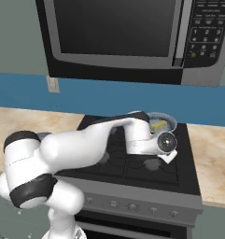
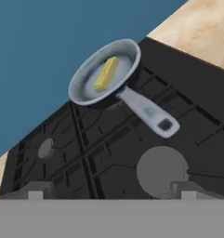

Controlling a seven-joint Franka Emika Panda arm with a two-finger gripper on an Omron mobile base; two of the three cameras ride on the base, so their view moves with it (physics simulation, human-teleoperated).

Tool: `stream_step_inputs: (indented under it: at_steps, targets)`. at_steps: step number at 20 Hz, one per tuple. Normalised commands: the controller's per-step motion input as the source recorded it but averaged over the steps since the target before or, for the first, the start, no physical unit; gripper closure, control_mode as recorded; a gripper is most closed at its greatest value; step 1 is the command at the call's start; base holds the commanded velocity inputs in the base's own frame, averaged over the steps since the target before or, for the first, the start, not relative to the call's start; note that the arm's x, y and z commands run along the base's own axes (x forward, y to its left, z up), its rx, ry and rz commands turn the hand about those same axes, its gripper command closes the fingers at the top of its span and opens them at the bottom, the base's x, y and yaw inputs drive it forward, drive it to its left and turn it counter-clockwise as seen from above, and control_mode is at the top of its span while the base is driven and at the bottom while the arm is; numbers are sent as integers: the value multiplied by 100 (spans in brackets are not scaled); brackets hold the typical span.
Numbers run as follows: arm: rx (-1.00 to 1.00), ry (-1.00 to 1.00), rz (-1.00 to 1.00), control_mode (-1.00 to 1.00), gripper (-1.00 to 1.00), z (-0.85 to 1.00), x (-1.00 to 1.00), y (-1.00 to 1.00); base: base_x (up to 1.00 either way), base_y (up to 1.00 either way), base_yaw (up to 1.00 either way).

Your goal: Pick up the butter stick and place it in the pan. Then turn on the burner for the pan.

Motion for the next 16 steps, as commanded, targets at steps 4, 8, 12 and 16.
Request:
stream_step_inputs:
  at_steps: [4, 8, 12, 16]
  targets:
    - [-11, -14, 6, -100, -100, 21, -100, 1, 0, 0, 0]
    - [-11, -17, 4, -100, -100, 8, -100, 7, 0, 0, 0]
    - [-11, -22, 0, -100, -100, 0, -100, 15, 0, 0, 0]
    - [-9, -14, 1, -100, -100, -6, -100, 16, 0, 0, 0]
